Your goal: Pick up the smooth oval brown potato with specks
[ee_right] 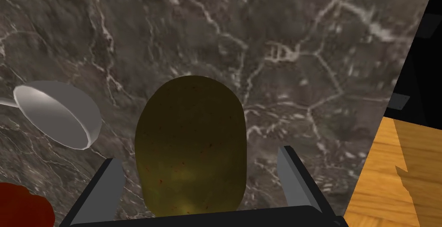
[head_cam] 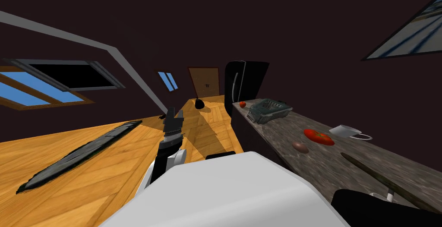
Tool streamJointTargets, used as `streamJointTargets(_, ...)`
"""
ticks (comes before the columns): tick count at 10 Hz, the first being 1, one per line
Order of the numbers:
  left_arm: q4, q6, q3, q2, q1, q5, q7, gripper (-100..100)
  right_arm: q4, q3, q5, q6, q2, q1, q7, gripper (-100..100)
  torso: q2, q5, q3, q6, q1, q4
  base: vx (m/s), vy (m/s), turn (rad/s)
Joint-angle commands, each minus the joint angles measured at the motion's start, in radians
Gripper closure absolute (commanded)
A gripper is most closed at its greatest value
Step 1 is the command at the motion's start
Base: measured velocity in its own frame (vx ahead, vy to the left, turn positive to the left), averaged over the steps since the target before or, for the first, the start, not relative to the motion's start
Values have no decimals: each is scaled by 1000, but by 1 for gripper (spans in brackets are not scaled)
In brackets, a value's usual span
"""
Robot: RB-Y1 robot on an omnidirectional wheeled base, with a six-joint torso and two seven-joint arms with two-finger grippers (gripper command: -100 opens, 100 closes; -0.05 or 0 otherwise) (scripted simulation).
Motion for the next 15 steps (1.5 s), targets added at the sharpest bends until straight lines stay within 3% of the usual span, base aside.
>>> streamJointTargets(1, 0, 0, 0, 0, 0, 0, 0, 0, 50, -7, 50, -48, -29, -50, -50, -100, 0, 0, 0, 0, 0, 0, -86, 64, 246)
streamJointTargets(2, 0, 0, 0, 0, 0, 0, 0, 0, 56, -7, 85, -48, -29, -57, -83, -100, 3, 0, 2, -1, 2, 0, -125, 98, 163)
streamJointTargets(4, 0, 0, 0, 0, 0, 0, 0, 0, 56, -7, 85, -48, -29, -57, -137, -100, 5, 1, 3, 1, 3, 1, -43, 33, -29)
streamJointTargets(5, 0, 0, 0, 0, 0, 0, 0, 0, 106, -14, 133, -95, -57, -106, -172, -100, 2, 0, 1, 0, 1, 1, -99, 78, 281)
streamJointTargets(6, 0, 0, 0, 0, 0, 0, 0, 0, 112, -14, 167, -95, -57, -112, -207, -100, 4, 1, 2, -2, 3, 1, -108, 74, 140)
streamJointTargets(8, 0, 0, 0, 0, 0, 0, 0, 0, 112, -14, 170, -95, -57, -112, -264, -100, 4, 1, 2, 1, 2, 1, -32, 24, -33)
streamJointTargets(9, 0, 0, 0, 0, 0, 0, 0, 0, 161, -22, 218, -143, -86, -162, -296, -100, 2, 0, 1, 0, 1, 1, -82, 91, 244)
streamJointTargets(11, 0, 0, 0, 0, 0, 0, 0, 0, 167, -22, 254, -143, -86, -168, -349, -100, 5, 1, 3, 0, 5, 1, -81, 71, 69)
streamJointTargets(13, 0, 0, 0, 0, 0, 0, 0, 0, 167, -22, 254, -143, -86, -168, -391, -100, 2, 0, 1, 1, 0, 1, -10, 2, -12)
streamJointTargets(14, 0, 0, 0, 0, 0, 0, 0, 0, 217, -29, 303, -190, -114, -217, -429, -100, 1, 0, 0, 0, -1, 0, -72, 84, 248)
streamJointTargets(15, 0, 0, 0, 0, 0, 0, 0, 0, 223, -29, 319, -190, -114, -223, -445, -100, 3, 1, 1, -1, 3, 0, -103, 103, 149)
